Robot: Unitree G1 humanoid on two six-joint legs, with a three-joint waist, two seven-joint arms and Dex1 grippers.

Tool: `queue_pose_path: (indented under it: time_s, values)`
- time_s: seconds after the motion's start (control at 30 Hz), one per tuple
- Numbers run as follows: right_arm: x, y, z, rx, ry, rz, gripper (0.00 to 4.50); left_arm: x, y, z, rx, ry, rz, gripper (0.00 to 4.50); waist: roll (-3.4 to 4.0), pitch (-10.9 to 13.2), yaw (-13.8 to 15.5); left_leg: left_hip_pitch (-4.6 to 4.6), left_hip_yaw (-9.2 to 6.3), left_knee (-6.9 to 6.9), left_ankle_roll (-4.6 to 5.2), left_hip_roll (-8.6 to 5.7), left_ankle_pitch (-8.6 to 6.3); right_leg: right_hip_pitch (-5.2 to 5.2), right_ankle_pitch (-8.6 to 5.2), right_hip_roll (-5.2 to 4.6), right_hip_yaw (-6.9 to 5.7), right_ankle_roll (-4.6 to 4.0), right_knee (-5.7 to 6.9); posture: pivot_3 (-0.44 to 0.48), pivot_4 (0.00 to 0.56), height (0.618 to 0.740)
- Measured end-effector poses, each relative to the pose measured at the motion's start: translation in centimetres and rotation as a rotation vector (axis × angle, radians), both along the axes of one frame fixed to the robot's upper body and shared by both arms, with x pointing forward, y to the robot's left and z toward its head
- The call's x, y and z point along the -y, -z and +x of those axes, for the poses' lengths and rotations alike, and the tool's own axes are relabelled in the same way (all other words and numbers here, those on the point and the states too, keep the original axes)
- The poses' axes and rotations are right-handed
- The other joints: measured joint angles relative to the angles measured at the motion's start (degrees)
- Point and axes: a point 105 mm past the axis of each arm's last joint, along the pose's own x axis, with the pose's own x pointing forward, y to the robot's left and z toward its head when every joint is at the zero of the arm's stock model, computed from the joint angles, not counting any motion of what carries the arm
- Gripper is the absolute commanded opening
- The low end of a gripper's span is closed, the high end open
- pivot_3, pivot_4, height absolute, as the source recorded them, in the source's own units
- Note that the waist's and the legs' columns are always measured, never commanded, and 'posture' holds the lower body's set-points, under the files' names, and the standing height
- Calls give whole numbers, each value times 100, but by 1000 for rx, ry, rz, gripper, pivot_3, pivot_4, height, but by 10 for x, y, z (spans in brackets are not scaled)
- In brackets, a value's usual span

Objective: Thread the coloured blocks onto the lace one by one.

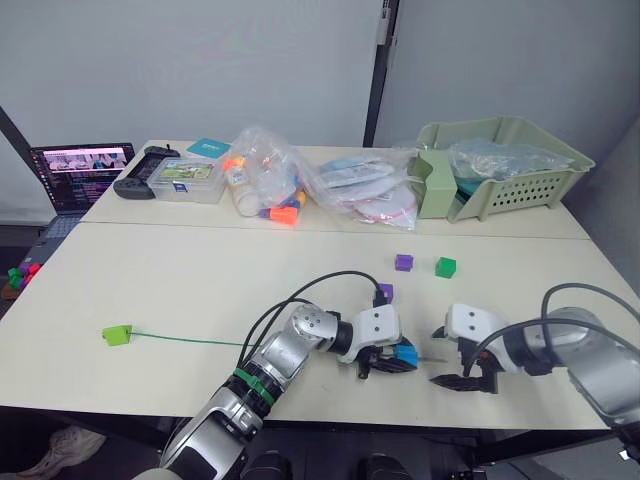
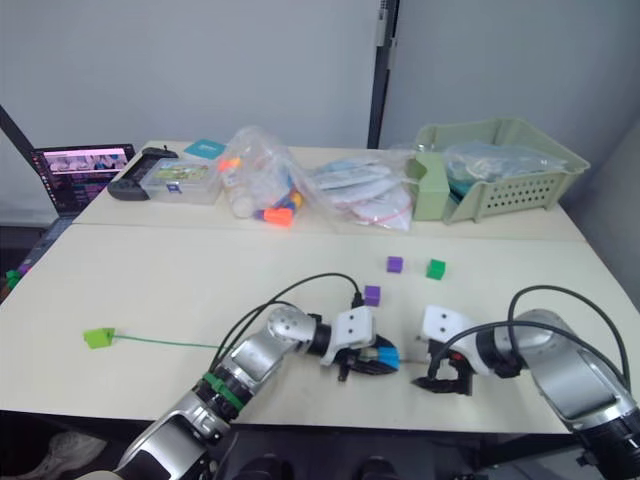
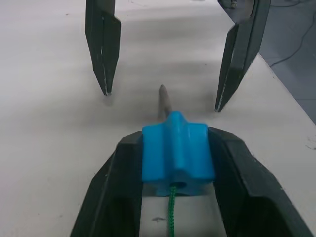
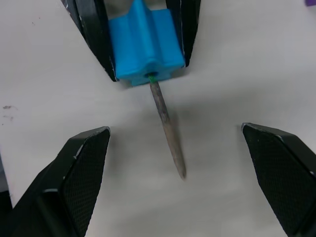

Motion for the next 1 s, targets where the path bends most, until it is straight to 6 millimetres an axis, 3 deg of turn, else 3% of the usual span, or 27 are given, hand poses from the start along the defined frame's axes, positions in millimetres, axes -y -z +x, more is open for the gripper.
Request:
queue_pose_path:
  time_s: [0.27, 0.43, 0.7, 0.87, 1.0]
  values:
    - [-8, 3, 3, -31, 7, 28, 1653, -4, 0, 1, 4, -10, 11, 1388, -1, 0, 0, 3, -1, 3, 0, 1, 0, 4, 1, 1, -1, -1, 1, 0, 150, 740]
    - [-6, 2, 8, -45, 10, 25, 12, -22, -7, 10, 45, -49, 20, 1388, 0, 0, -12, 8, -1, 3, 0, 2, 0, 5, 1, 2, 0, -1, 3, 0, 150, 740]
    - [-14, -1, 23, -56, -33, 27, 0, -82, -20, 28, 133, -177, 49, 1388, 0, 0, -112, 15, -9, -5, 0, 9, 0, 4, 1, 4, 2, -3, 6, 0, 150, 740]
    - [-17, 0, 26, -60, -66, 29, 0, -155, -15, 27, 137, -286, 137, 1388, -1, 0, -154, 26, -20, -13, 0, 17, 0, 3, 0, 6, 1, -8, 11, 0, 150, 740]
    - [-21, 0, 28, -61, -89, 35, 0, -229, -16, 5, 152, -319, 245, 1388, -4, 0, -222, 46, -17, -36, -1, 22, 0, 4, -3, -3, 3, -19, 8, 0, 150, 740]
